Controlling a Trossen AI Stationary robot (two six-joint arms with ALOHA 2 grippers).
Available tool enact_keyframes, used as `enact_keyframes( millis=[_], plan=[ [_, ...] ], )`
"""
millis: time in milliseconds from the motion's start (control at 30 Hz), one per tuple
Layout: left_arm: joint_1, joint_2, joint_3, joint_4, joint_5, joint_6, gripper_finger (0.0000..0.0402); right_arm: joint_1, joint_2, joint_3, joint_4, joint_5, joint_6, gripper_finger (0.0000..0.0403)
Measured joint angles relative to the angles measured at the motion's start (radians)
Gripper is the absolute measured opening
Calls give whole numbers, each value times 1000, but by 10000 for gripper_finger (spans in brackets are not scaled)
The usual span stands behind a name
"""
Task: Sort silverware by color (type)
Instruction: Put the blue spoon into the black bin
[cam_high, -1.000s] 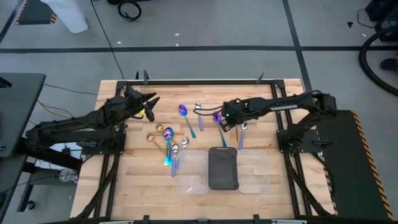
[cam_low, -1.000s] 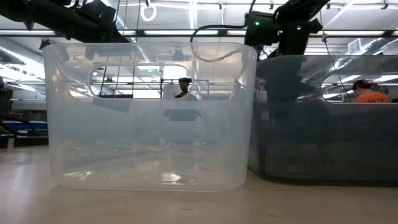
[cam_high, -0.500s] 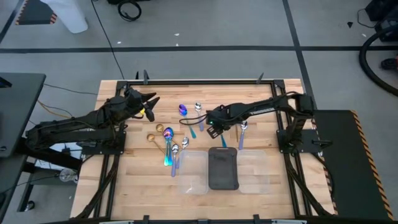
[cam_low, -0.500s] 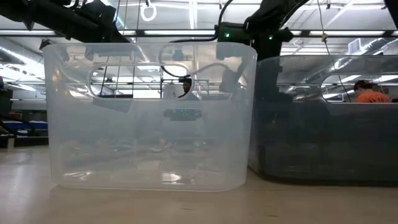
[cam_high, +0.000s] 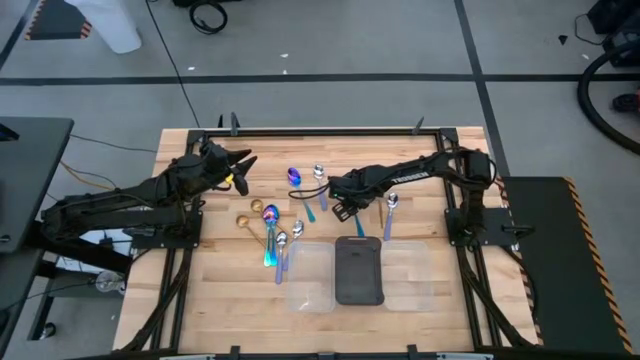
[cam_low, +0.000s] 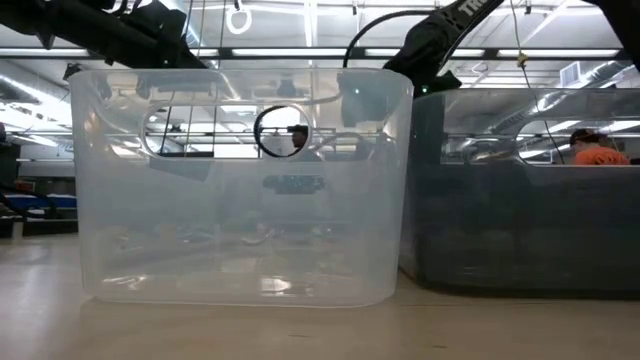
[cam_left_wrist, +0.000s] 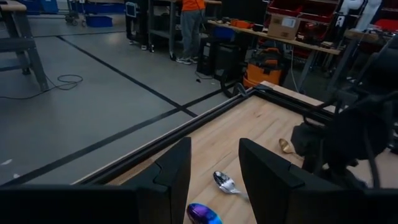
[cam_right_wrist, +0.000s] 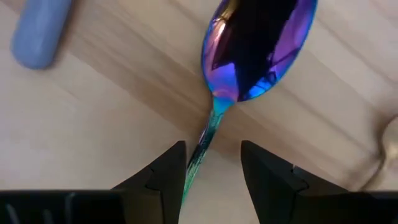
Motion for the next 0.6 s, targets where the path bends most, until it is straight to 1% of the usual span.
enact_keyframes(
  millis=[167, 267, 600],
  plan=[
    [-1, 0, 0, -9, 15, 1, 142, -8, 8, 2, 6, -13, -7, 163],
    [-3, 0, 0, -16, 15, 1, 142, -9, 8, 1, 8, -15, -6, 154],
    [-50, 0, 0, -20, 15, 13, 142, -3, 10, 0, 30, -15, -4, 81]
  ],
)
